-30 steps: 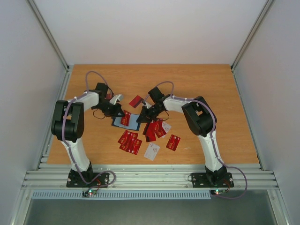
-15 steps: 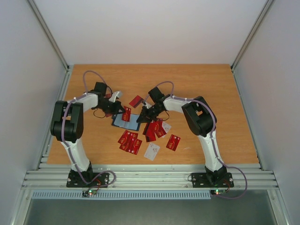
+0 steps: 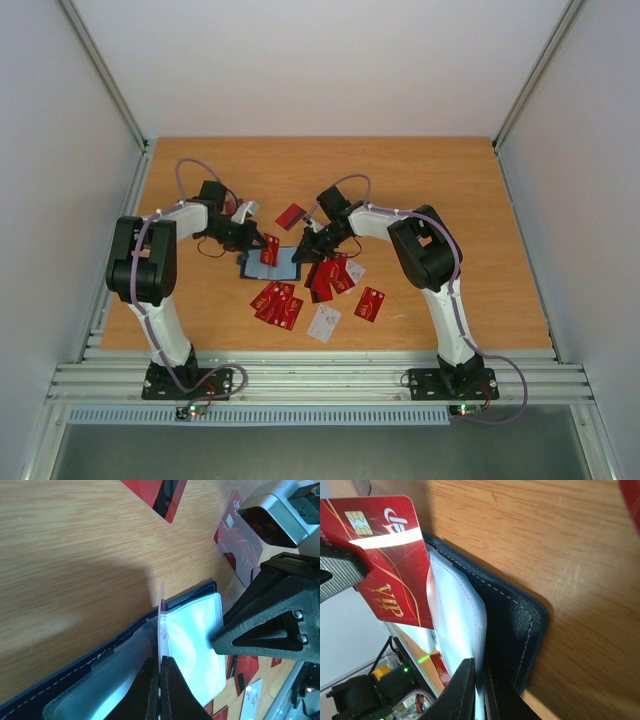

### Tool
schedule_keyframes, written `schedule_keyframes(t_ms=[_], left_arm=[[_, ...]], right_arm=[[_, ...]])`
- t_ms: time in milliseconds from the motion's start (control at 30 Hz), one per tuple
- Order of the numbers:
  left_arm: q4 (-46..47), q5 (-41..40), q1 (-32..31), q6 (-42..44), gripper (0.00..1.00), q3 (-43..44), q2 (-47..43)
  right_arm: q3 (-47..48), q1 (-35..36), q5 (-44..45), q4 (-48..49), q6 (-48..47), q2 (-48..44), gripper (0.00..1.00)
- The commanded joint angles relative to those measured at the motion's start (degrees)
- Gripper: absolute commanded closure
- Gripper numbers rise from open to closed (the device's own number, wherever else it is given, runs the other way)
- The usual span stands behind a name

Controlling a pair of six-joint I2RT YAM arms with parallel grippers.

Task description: Put the credit cards into the card holder

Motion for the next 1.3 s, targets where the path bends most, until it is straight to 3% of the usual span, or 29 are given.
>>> schedule_keyframes(t_ms=[0,400,733,1267], left_arm=[[-4.04,2.3,-0.81,-3.36,1.0,-0.99,1.48],[-11.24,0.1,-0.79,-5.83,1.0,-0.09,3.72],[-11.85,-7.88,-0.77,-12.52,1.0,-0.22,0.53],[-15.0,-13.17,-0.79,-17.98,1.0,-0.16,-0.93]], right_arm=[[-0.37,0.95,3.69,-1.9,-0.39,3.66,0.93],[-0.64,0.92,4.23,-1.72,-0.61,3.73,0.93],[-0.37,0.95,4.23,-2.05,-0.47,4.1,0.93],[0.63,0.9,4.23,-2.85,-0.6,4.67,0.93]])
